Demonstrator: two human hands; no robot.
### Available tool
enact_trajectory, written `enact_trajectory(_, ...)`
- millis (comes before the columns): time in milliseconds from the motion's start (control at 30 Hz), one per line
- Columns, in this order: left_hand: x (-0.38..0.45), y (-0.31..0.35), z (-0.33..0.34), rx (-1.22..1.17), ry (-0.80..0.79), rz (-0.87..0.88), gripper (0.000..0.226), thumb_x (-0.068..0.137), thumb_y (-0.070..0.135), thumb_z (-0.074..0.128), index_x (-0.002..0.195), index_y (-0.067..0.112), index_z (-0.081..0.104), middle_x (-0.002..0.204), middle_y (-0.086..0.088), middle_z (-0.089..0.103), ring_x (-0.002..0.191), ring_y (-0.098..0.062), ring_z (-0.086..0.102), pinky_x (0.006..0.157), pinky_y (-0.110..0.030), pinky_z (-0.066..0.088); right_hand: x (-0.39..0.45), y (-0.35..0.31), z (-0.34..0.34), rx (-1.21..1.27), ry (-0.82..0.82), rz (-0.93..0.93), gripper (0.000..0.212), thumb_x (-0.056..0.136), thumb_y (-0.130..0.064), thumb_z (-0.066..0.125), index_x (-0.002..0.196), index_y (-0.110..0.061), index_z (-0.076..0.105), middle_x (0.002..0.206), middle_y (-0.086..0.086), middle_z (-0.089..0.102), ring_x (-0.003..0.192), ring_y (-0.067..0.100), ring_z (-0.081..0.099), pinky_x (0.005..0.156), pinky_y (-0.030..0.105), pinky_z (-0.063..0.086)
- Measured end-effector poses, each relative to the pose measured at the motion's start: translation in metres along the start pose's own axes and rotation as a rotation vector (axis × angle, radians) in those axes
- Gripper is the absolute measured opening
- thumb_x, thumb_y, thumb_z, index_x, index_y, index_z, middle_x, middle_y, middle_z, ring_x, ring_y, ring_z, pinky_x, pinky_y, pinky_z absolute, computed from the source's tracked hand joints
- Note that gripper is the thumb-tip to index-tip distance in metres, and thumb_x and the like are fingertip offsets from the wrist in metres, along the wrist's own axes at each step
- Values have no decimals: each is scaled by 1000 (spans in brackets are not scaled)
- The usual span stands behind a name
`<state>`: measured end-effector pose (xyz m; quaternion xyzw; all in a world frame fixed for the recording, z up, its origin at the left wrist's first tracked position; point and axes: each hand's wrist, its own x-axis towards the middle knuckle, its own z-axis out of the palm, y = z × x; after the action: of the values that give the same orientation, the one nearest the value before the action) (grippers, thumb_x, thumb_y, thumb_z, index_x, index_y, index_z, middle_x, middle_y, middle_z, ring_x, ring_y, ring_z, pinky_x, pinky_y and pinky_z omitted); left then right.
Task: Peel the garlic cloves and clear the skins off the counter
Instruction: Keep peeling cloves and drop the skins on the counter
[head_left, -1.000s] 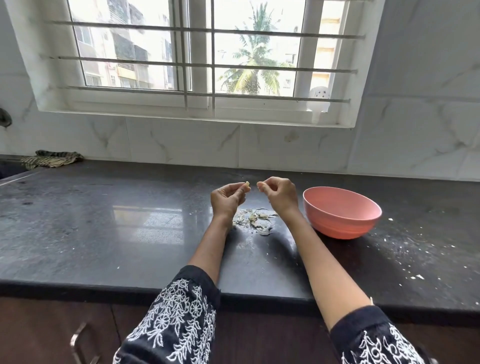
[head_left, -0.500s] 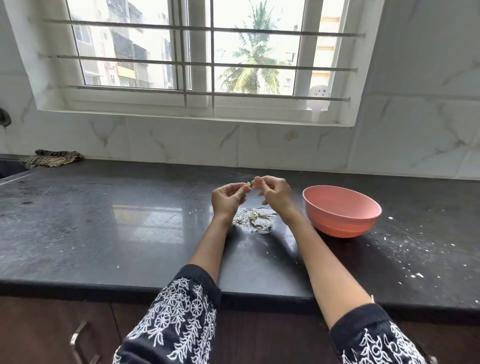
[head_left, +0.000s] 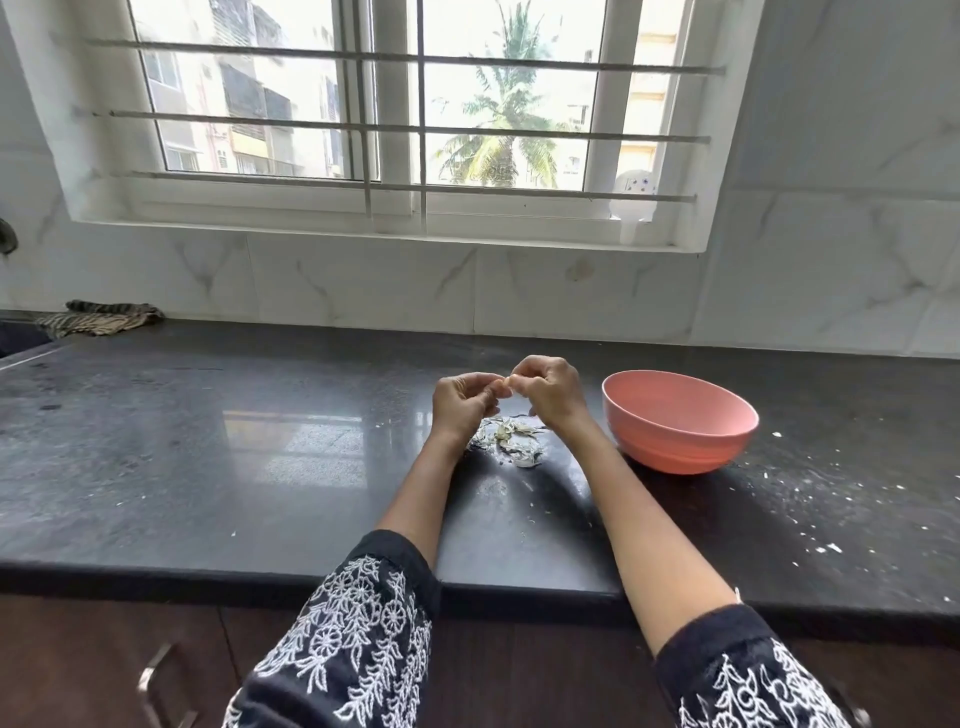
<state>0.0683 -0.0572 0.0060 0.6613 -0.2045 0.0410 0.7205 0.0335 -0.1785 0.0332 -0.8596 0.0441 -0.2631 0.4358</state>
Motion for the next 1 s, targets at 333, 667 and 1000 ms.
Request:
enact_trajectory(333,-3,7,2,-232,9,-128,9,88,8,61,80,10,64,55,9,66,47,3,55,59,-13,51,0,-3,3,226,47,91,22,76,-24,39,58,-12,42,54,1,46,48,16,43,41,24,35)
enact_trajectory(667,-2,7,1,-260,-1,-166,9,90,8,58,86,9,66,60,8,68,51,2,58,61,-13,52,-2,-1,0,278,40,-40,10,87,-14,63,93,-11,69,78,7,66,62,13,56,40,17,42)
enact_trajectory(1000,-4,7,1,-268,62,-181,16,91,14,58,77,11,67,62,4,70,55,-3,60,59,-16,52,-4,-1,3,374,39,-35,15,90,-7,57,76,-14,60,72,3,63,60,12,53,42,18,42)
